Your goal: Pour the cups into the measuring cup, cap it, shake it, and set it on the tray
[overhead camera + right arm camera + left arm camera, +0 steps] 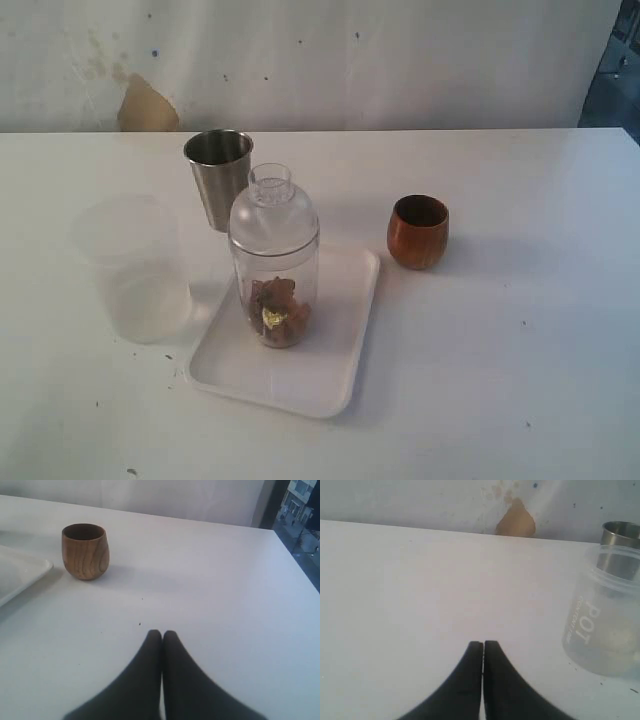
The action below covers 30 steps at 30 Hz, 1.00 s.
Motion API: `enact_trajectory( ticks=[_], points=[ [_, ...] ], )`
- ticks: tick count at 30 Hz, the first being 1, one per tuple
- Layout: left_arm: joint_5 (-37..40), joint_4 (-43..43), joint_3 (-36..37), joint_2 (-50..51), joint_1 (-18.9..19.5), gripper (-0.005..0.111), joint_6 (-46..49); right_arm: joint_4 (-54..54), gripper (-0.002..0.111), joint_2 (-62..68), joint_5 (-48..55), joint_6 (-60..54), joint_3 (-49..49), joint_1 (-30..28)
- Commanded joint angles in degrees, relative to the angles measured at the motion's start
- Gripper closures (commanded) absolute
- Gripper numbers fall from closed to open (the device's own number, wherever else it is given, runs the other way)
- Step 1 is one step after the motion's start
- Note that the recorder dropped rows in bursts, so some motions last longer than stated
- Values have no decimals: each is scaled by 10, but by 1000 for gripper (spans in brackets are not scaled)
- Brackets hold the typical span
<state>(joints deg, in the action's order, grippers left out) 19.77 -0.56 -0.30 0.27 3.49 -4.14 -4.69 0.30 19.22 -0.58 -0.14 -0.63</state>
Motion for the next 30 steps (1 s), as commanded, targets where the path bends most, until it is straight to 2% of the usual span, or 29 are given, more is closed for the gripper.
enact_trajectory(
  ticks=[1,30],
  points=[
    [-5,1,3,-3,-2,106,2,0,108,-3,8,15,1,-4],
    [-5,1,3,-3,-2,106,2,1,108,-3,8,23,1,-4]
  ],
)
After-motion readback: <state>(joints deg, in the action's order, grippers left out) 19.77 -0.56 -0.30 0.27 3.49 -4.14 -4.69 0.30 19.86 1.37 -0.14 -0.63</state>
